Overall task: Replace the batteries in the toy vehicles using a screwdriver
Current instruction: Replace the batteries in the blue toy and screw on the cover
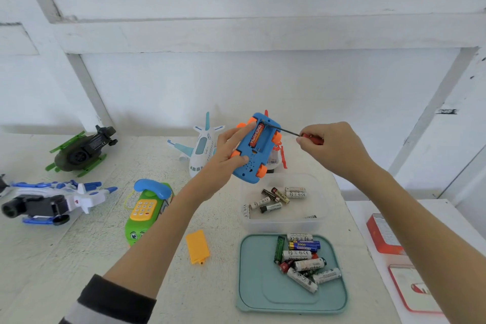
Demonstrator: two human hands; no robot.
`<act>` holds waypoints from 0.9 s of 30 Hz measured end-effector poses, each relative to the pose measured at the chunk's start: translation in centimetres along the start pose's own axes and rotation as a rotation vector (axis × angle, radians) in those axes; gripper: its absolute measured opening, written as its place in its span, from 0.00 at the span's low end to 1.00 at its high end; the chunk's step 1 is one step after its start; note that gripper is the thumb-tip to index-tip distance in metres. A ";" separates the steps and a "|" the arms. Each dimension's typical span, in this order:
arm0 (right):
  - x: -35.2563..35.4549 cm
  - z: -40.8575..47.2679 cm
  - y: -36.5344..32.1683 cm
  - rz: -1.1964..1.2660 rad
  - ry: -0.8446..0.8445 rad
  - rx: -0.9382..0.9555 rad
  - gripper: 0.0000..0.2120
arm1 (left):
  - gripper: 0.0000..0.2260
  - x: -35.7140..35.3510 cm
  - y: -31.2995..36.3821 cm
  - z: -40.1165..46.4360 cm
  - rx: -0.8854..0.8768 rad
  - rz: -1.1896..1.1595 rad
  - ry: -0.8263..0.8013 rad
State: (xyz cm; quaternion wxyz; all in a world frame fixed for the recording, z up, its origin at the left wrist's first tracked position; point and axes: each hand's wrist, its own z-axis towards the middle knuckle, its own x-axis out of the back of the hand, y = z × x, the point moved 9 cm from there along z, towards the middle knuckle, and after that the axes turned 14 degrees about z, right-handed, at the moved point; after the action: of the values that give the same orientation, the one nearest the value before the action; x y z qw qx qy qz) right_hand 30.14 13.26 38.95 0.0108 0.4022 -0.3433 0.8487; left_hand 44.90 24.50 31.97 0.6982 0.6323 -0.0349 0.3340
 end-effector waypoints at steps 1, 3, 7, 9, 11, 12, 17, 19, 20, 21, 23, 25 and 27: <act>-0.1 0.1 -0.1 -0.003 0.003 0.005 0.11 | 0.31 0.0 0.1 -0.1 -0.005 -0.007 0.003; -0.2 0.2 -0.2 -0.002 0.001 0.010 0.11 | 0.31 0.1 0.3 -0.2 -0.015 -0.010 0.004; -0.3 0.4 -0.5 -0.038 -0.039 -0.001 0.11 | 0.31 0.1 0.4 -0.4 -0.043 0.012 -0.013; -0.3 0.6 -0.5 -0.069 -0.085 -0.022 0.11 | 0.31 0.1 0.1 -0.5 -0.051 0.044 -0.036; 0.0 0.7 -0.3 -0.051 -0.099 -0.038 0.10 | 0.31 0.1 -0.1 -0.5 -0.048 0.050 -0.041; 0.2 0.6 -0.3 -0.022 -0.079 -0.038 0.10 | 0.31 0.3 -0.2 -0.5 -0.043 0.041 -0.031; -1.5 -1.1 -1.0 0.109 -0.077 -0.021 0.09 | 0.31 0.8 0.2 -0.4 -0.039 0.028 0.047; -2.5 -1.6 -1.3 0.129 -0.103 -0.015 0.11 | 0.31 0.9 0.4 -0.3 -0.046 0.019 0.067; -2.7 -1.7 -1.4 0.137 -0.105 -0.011 0.12 | 0.31 1.0 0.5 -0.3 -0.047 0.011 0.078; -2.8 -1.8 -1.5 0.142 -0.107 -0.007 0.12 | 0.31 1.1 0.5 -0.4 -0.050 0.005 0.088; -2.9 -1.7 -1.7 0.139 -0.113 -0.004 0.12 | 0.31 1.3 0.6 -0.4 -0.054 -0.009 0.099; -3.0 -1.6 -1.7 0.118 -0.114 -0.009 0.12 | 0.32 1.4 0.7 -0.4 -0.051 -0.007 0.107; -3.1 -1.6 -1.8 0.111 -0.095 -0.004 0.11 | 0.31 1.4 0.9 -0.5 -0.054 -0.007 0.125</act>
State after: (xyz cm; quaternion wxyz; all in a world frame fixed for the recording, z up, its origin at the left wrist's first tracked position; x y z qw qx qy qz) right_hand 31.66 16.37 37.18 -0.0518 0.4222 -0.3669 0.8273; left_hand 45.31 25.53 33.32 0.7168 0.5914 0.0019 0.3693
